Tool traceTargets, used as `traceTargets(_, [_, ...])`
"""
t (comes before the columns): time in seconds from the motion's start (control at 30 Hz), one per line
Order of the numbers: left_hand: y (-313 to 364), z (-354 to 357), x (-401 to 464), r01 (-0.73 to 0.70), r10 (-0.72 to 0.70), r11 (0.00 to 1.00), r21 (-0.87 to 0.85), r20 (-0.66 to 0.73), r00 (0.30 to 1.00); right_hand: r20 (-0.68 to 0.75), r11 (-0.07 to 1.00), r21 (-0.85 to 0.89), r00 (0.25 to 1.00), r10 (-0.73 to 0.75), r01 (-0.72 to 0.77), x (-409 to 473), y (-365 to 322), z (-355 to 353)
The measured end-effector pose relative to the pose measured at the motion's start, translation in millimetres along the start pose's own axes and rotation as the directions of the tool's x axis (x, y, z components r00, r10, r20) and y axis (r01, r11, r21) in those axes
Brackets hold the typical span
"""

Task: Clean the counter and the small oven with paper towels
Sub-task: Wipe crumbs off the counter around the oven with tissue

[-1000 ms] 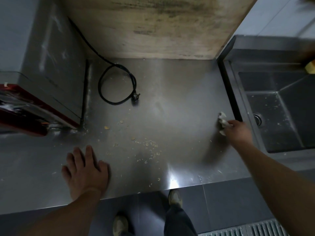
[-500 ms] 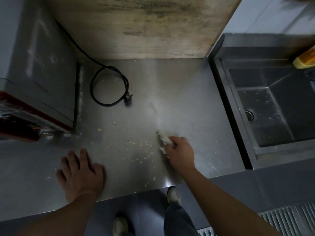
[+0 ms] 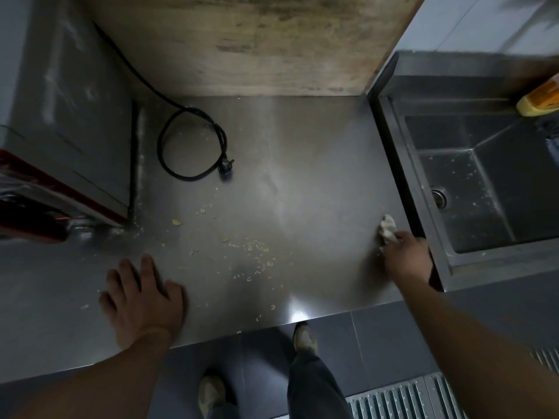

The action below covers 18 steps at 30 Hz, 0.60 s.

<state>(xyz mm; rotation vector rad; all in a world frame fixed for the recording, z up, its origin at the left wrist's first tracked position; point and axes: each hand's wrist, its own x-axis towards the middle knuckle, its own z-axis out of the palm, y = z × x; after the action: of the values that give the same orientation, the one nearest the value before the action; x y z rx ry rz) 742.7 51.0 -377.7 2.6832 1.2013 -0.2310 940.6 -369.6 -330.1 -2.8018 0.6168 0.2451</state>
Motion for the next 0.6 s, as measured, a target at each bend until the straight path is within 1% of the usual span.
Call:
traceTargets(0.17, [0.7, 0.7, -0.6, -0.003, 0.003, 1.0, -0.002, -0.007, 1.0, 0.062, 0.986, 0.103, 0.988, -0.141, 0.134, -75.2, -41.6, 33.8])
traceTargets(0.27, [0.1, 0.2, 0.1, -0.002, 0.002, 1.0, 0.0, -0.011, 1.0, 0.163, 0.975, 0.159, 0.97, -0.182, 0.157, -115.5, -72.9, 50.9])
traceTargets(0.37, [-0.1, -0.5, 0.2, -0.001, 0.001, 1.0, 0.0, -0.028, 1.0, 0.241, 0.932, 0.325, 0.939, -0.247, 0.162, -132.3, -95.0, 54.8])
traceTargets(0.4, [-0.1, -0.5, -0.1, -0.002, 0.002, 1.0, 0.0, -0.031, 1.0, 0.226, 0.915, 0.369, 0.94, -0.257, 0.162, -131.1, -97.1, 51.9])
traceTargets(0.5, [-0.5, -1.0, -0.8, -0.004, 0.004, 1.0, -0.008, -0.032, 0.999, 0.049, 0.889, 0.423, 0.975, -0.215, 0.175, -105.5, -86.8, 35.6])
traceTargets(0.57, [-1.0, -1.3, -0.8, -0.001, 0.001, 1.0, -0.011, -0.024, 1.0, -0.038, 0.911, 0.382, 0.988, -0.151, 0.154, -73.7, -65.8, 24.7])
traceTargets(0.6, [-1.2, -1.4, -0.7, 0.0, 0.0, 1.0, -0.011, -0.021, 1.0, -0.065, 0.934, 0.335, 0.992, -0.11, 0.125, -55.9, -51.6, 19.6])
